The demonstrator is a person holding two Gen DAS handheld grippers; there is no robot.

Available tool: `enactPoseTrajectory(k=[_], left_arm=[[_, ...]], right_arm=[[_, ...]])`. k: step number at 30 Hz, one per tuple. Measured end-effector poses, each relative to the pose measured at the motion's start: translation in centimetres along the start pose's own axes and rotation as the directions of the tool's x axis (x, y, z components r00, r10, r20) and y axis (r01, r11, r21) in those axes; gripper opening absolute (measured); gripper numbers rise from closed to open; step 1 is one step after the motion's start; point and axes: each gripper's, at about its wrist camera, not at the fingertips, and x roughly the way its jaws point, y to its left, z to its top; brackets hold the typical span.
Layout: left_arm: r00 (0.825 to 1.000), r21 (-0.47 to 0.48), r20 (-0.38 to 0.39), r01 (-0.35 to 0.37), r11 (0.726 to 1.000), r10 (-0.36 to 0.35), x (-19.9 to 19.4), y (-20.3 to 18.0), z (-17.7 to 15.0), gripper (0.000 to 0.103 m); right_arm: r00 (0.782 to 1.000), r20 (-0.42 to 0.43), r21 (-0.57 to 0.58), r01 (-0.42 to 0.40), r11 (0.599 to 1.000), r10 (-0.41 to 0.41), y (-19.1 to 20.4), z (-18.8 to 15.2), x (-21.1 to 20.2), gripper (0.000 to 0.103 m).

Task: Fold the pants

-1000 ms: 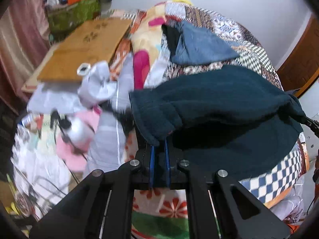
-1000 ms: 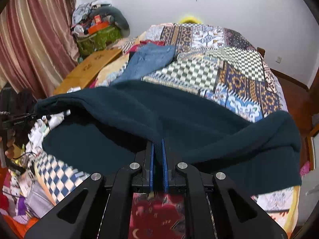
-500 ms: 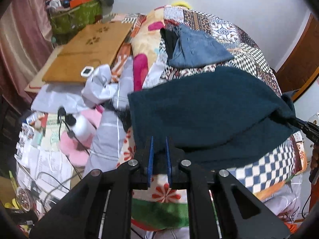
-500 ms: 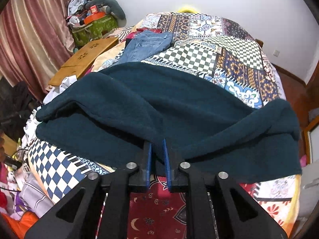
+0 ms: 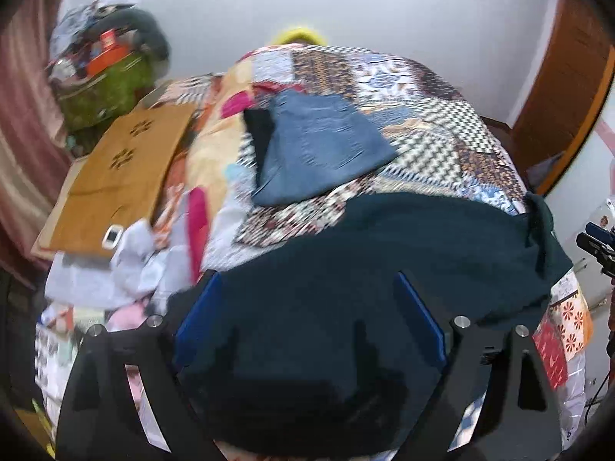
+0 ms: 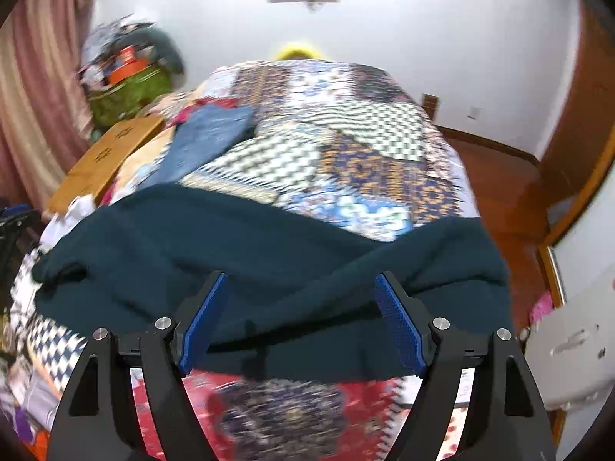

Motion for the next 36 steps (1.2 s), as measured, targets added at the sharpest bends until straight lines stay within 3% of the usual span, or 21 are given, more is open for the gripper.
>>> enactPoseTrajectory(k=[7,13,22,29,31,32,34,36], left_arm=[[0.998,0.081,0.003,0.055,0.995,-0.055,3.5,-4.8,5.5,0.092],[0.997,0.121,-0.035,0.076,0.99,-0.072,8.0,-8.0,8.9,0.094],[0.989,0.189,-0.141,0.066,0.98,-0.04,15.0,-11.2,10.4,0.094],[0.981,0.205,-0.193,0.064,0.977,-0.024,17.6,-12.2,9.9,0.094],[0.98,0.214,-0.2,0.059,0.975,-0.015,18.0,-12.3,9.8,0.094],[0.979,0.218,-0.202,0.058,0.974,-0.013,18.0,-12.4,9.7,0.094],[0.978,0.227,-0.206,0.053,0.972,-0.005,18.1,-12.6,9.5,0.094],[0.978,0.236,-0.208,0.053,0.97,-0.003,17.8,-12.9,9.4,0.094]], right_arm=[[0.992,-0.021,0.091,0.124,0.988,-0.123,-6.6,2.1,2.0,0.075],[0.985,-0.067,0.184,0.168,0.968,-0.158,-11.6,4.1,5.7,0.075],[0.969,-0.186,0.222,0.205,0.953,-0.165,-15.6,6.5,13.7,0.075],[0.942,-0.311,0.279,0.218,0.935,-0.127,-17.9,5.3,19.1,0.073],[0.928,-0.357,0.279,0.216,0.936,-0.107,-18.0,4.4,20.5,0.062],[0.921,-0.376,0.272,0.213,0.938,-0.101,-18.0,3.9,21.0,0.052],[0.931,-0.351,0.267,0.198,0.943,-0.097,-17.8,3.2,20.9,0.046],[0.935,-0.338,0.262,0.199,0.945,-0.103,-17.9,3.2,20.3,0.025]])
